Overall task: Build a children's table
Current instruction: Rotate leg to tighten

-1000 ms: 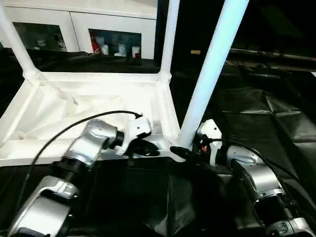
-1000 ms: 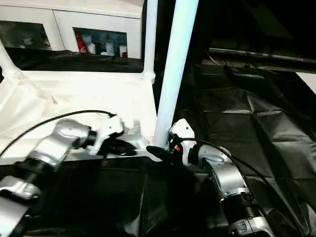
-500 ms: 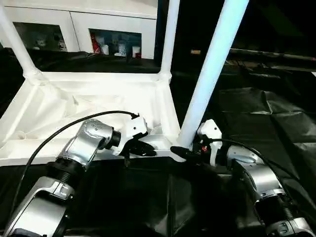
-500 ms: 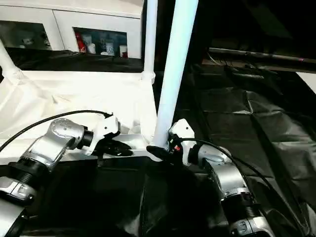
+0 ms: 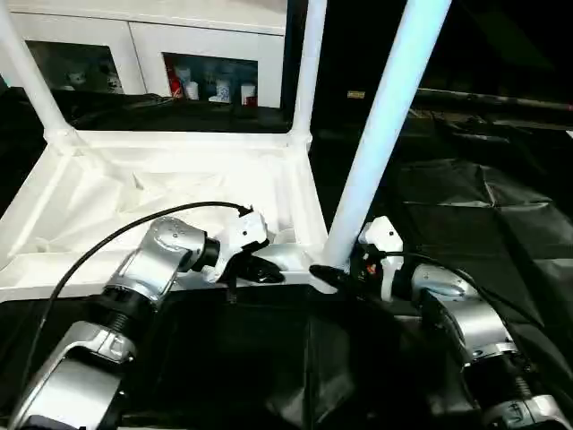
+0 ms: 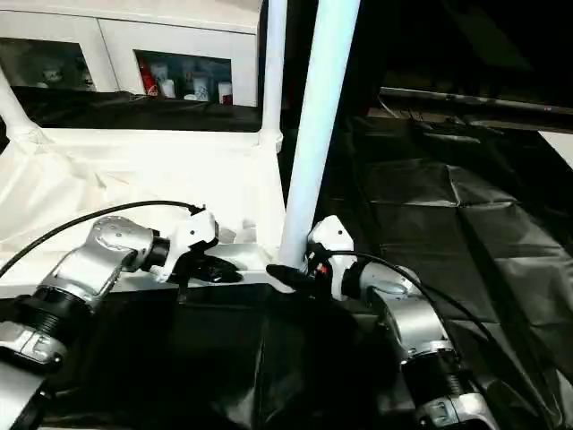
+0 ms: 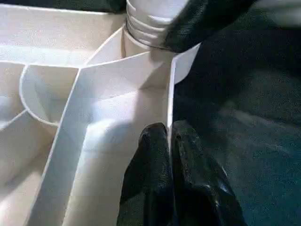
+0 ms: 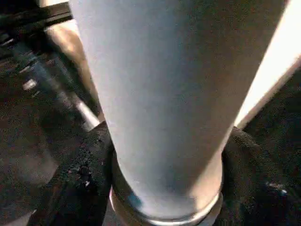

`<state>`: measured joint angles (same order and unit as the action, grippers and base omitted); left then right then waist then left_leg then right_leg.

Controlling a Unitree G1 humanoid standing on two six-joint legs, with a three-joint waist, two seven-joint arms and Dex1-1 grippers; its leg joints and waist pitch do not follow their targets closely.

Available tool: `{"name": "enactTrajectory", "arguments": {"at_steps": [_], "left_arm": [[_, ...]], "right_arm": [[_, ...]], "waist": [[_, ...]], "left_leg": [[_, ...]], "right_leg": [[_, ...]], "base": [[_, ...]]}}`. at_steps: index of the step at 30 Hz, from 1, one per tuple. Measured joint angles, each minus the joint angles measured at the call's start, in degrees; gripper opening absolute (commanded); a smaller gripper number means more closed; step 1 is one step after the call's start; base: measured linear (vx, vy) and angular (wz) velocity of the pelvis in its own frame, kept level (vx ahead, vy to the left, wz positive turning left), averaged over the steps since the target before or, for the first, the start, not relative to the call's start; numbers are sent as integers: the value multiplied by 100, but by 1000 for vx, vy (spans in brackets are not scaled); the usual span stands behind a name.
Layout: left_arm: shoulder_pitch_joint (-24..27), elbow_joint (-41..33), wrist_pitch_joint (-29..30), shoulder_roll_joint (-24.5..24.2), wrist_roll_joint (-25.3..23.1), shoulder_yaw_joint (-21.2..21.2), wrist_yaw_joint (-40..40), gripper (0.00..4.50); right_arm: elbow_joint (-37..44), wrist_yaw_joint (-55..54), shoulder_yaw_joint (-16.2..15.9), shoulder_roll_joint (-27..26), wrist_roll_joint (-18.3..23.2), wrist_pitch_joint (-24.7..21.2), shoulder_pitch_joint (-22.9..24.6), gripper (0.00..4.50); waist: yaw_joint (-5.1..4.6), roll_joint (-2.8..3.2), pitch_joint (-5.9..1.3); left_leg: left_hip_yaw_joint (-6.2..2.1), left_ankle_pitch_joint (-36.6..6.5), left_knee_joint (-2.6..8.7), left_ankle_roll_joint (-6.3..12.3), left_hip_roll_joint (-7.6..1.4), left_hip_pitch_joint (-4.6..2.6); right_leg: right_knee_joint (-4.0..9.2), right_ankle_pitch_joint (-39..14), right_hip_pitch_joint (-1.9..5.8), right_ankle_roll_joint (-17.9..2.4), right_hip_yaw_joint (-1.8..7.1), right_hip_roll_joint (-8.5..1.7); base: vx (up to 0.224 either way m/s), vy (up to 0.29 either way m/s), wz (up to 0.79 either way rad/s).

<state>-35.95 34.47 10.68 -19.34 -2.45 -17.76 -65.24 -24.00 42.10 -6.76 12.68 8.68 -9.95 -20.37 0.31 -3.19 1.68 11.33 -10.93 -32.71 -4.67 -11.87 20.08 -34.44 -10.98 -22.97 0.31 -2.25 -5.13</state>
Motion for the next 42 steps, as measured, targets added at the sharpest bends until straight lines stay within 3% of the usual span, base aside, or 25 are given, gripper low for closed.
{"name": "enactTrajectory", "arguments": {"at_steps": [6,12,14,16,20,28,37,38,42], "left_arm": [[-414,688,8,801,-300,32,1349,0],[-464,824,-10,1056,-397,90,1674,0],[-467,865,-78,1056,-401,89,1669,0],[-480,901,-141,1055,-403,83,1644,0],[-460,903,-340,833,-349,70,1217,0],[-320,677,-519,281,-47,90,-201,0],[-319,678,-447,124,77,91,-818,0],[-319,678,-440,118,83,91,-828,0],[-318,681,-433,108,84,99,-895,0]], "right_arm": [[-692,-2180,568,-831,-207,-90,-487,270],[-997,-2737,627,-988,-353,213,-623,270],[-1049,-2722,628,-988,-364,304,-623,340],[-1071,-2682,625,-983,-442,322,-623,342],[-871,-1625,538,-623,-248,164,-544,342],[-179,863,-6,652,95,135,-164,342],[-24,1740,-162,982,219,131,-162,342],[-24,1757,-164,982,225,128,-162,316],[-24,1791,-134,972,280,33,-163,285]], "waist": [[4,10,-8],[38,38,-25],[45,45,-29],[54,49,-30],[61,40,-25],[156,50,-14],[170,51,-6],[171,51,-5],[175,50,-5]], "left_leg": [[1,1,-7,-1,10,-2],[0,1,-8,0,10,-1],[0,1,-6,0,9,3],[-1,1,-6,0,9,2],[-3,1,-2,0,4,8],[1,1,7,2,0,23],[4,0,4,3,0,27],[4,1,4,3,0,27],[4,1,4,3,0,27]], "right_leg": [[7,-10,0,18,7,-8],[7,5,5,4,4,-9],[7,5,5,8,3,-9],[7,5,4,11,2,-9],[7,7,-2,14,-4,-6],[10,1,-20,23,-7,-3],[12,1,-21,22,-8,-6],[12,1,-21,22,-8,-6],[12,1,-21,22,-8,-6]], "base": [[0,0,0],[0,0,0],[0,0,0],[0,0,0],[0,0,0],[0,0,0],[0,0,0],[0,0,0],[0,0,0]]}}
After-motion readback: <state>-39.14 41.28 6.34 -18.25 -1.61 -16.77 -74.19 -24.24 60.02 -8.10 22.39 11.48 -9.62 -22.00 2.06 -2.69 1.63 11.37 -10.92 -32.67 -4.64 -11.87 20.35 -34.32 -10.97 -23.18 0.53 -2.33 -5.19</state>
